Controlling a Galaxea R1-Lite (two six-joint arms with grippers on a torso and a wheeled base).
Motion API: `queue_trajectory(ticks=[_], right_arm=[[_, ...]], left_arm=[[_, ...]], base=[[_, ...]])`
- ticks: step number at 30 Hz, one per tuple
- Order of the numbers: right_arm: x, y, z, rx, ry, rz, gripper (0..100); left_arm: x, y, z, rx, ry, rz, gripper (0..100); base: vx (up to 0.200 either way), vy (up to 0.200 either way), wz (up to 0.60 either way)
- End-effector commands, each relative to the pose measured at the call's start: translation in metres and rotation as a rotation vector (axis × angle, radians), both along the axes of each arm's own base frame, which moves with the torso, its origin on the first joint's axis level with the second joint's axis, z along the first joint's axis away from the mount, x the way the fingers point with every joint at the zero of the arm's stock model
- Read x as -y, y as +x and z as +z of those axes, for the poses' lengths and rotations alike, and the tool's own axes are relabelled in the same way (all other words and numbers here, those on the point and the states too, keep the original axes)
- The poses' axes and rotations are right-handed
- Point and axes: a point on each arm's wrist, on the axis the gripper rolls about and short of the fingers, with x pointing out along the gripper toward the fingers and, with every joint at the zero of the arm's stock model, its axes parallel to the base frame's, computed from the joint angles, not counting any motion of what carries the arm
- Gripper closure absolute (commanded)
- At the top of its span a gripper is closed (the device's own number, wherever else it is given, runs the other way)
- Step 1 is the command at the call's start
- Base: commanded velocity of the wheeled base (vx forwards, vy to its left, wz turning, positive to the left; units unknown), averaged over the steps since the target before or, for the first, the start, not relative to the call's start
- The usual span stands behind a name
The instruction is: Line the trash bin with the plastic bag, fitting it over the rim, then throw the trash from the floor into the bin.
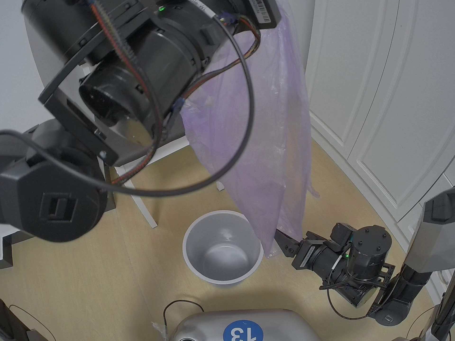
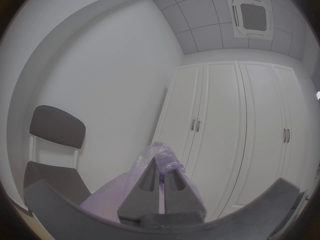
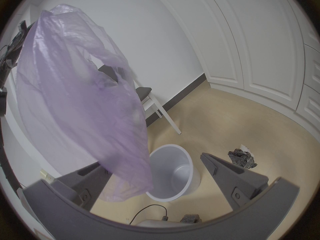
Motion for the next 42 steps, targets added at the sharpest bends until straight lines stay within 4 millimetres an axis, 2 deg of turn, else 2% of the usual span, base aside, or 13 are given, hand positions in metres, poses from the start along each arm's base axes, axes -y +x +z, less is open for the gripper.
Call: queue_trajectory(ticks=[1, 6, 11, 17, 18, 25, 34, 38, 42], right_arm=[[0.003, 0.003, 0.005, 0.019, 0.018, -0.018, 0], [0.008, 0.007, 0.007, 0.026, 0.019, -0.042, 0], [0.017, 0.007, 0.021, 0.068, 0.037, -0.057, 0], [0.021, 0.003, 0.025, 0.076, 0.037, -0.054, 0], [0.021, 0.003, 0.025, 0.077, 0.031, -0.053, 100], [0.023, 0.001, 0.022, 0.067, 0.015, -0.046, 100], [0.027, -0.004, 0.029, 0.100, -0.018, -0.039, 100], [0.037, -0.009, 0.038, 0.138, -0.052, -0.053, 100], [0.057, -0.016, 0.049, 0.197, -0.137, -0.088, 100]], left_arm=[[0.001, -0.005, 0.000, 0.007, -0.008, -0.015, 100], [0.002, -0.005, -0.001, 0.014, 0.005, -0.006, 100], [0.004, -0.007, -0.001, 0.018, 0.002, -0.013, 100], [0.007, -0.006, -0.002, 0.019, 0.007, -0.015, 100], [0.007, -0.007, -0.002, 0.022, 0.009, -0.014, 100], [0.006, -0.010, -0.001, 0.029, -0.001, -0.020, 100], [-0.004, -0.010, -0.015, 0.017, 0.014, -0.003, 100], [-0.021, -0.003, -0.032, -0.023, 0.055, 0.040, 100], [-0.058, 0.001, -0.065, -0.094, 0.113, 0.111, 100]], base=[[0.000, 0.000, 0.00], [0.000, 0.000, 0.00], [0.000, 0.000, 0.00], [0.000, 0.000, 0.00], [0.000, 0.000, 0.00], [0.000, 0.000, 0.00], [0.000, 0.000, 0.00], [0.000, 0.000, 0.00], [0.000, 0.000, 0.00]])
